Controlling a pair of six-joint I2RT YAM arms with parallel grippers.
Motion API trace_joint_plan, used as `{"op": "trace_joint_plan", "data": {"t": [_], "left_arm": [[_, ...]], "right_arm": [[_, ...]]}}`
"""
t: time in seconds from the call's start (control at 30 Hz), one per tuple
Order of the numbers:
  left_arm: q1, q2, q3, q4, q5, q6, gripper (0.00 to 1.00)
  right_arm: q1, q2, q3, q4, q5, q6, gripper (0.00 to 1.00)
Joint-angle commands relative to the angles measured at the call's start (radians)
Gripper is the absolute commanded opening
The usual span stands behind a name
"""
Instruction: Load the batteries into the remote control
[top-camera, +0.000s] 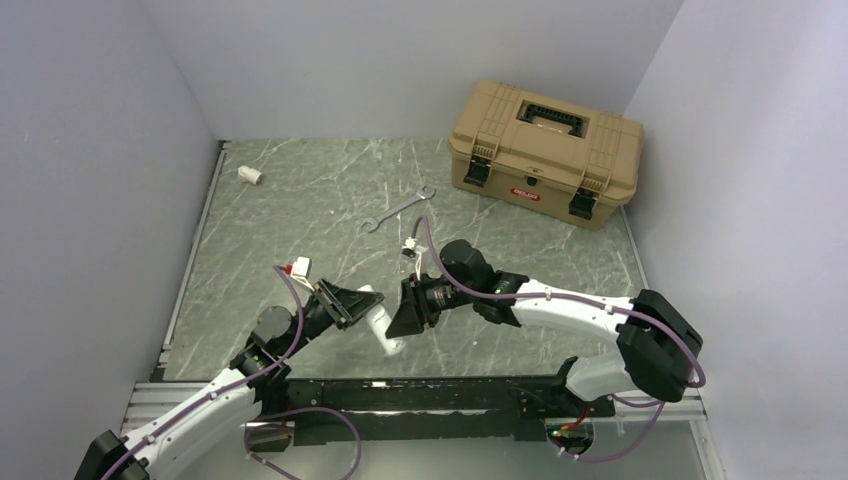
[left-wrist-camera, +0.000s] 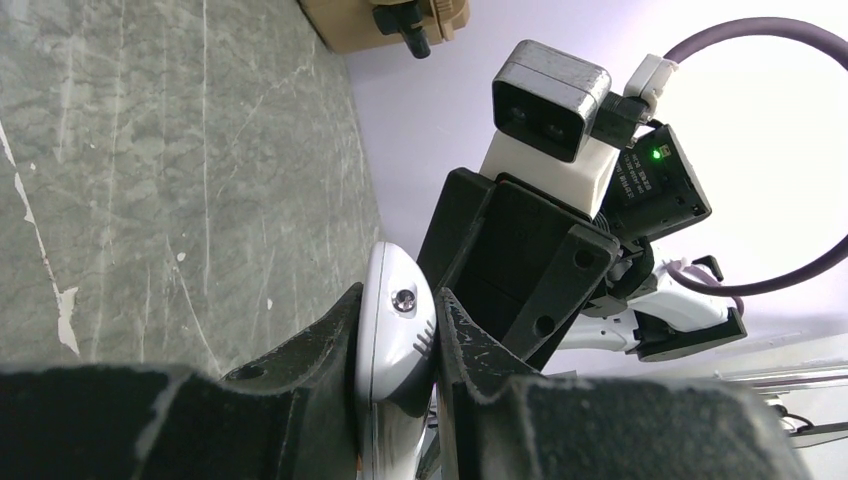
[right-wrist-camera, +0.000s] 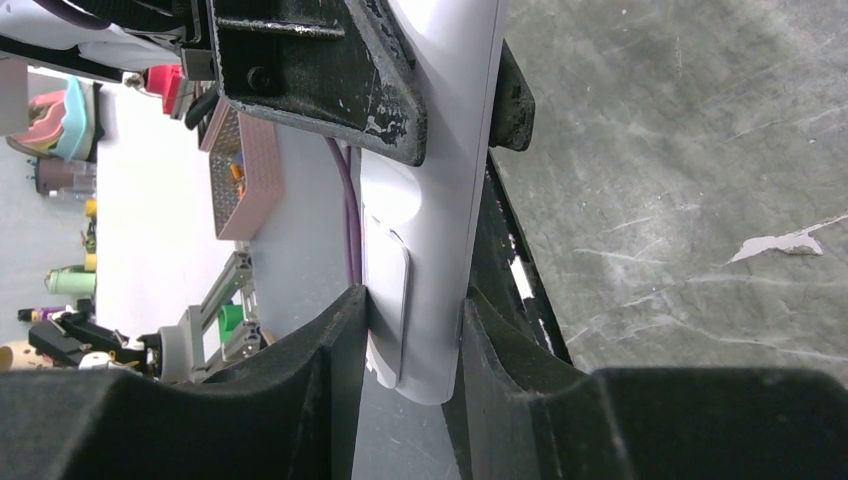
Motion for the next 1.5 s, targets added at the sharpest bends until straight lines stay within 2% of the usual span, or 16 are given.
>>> {"op": "trace_joint_plan", "data": {"t": [0.0, 0.33, 0.53, 0.97, 1.47], "left_arm": [[-0.018, -0.005, -0.036, 0.195, 0.097, -0.078, 0.0], [-0.021, 0.004, -0.035, 0.212, 0.114, -0.066, 0.0], [-0.02, 0.021, -0.037, 0.246, 0.125, -0.066, 0.0], [-0.02, 0.045, -0.016, 0.252, 0.161, -0.058, 0.0], [-0.02, 0.063, -0.023, 0.253, 0.146, -0.059, 0.0]], "right_arm": [[-0.006, 0.023, 0.082, 0.06, 0.065, -0.057, 0.27], [-0.016, 0.034, 0.101, 0.055, 0.041, -0.055, 0.27], [-0.016, 0.062, 0.129, 0.049, -0.004, -0.058, 0.31], [-0.016, 0.084, 0.177, -0.052, -0.05, -0.131, 0.4], [-0.016, 0.074, 0.18, -0.073, -0.031, -0.152, 0.57]]}}
